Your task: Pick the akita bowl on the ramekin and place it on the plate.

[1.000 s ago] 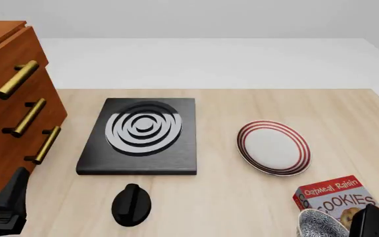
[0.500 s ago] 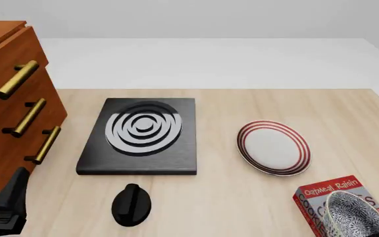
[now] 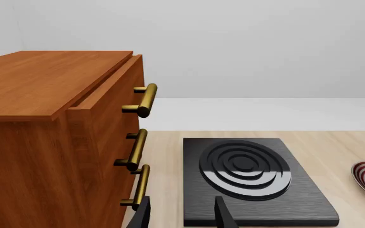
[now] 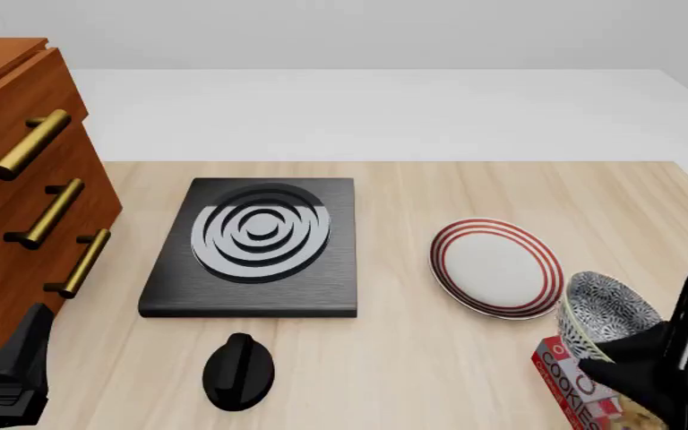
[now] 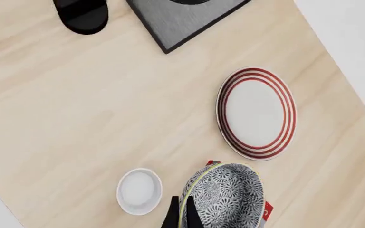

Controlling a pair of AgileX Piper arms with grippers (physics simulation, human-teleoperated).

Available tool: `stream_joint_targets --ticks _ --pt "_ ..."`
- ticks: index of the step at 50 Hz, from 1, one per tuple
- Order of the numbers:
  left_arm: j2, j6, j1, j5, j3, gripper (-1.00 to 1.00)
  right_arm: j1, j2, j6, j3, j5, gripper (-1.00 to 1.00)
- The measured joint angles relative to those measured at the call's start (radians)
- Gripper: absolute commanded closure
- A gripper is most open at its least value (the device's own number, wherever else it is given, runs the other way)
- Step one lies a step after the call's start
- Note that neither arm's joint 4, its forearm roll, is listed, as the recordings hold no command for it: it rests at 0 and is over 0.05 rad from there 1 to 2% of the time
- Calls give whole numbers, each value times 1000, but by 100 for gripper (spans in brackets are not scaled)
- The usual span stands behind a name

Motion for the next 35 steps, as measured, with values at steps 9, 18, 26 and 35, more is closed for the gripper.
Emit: stream_joint_targets --ticks 9,18,26,35 --pt "0 0 0 0 0 -100 -19 141 3 -59 -107 100" --pt "0 0 0 0 0 -100 -60 256 15 -101 -201 100" --pt "0 0 0 0 0 -100 -89 338 41 -126 -275 100" --pt "0 0 0 0 0 -100 -114 416 64 -122 -351 100"
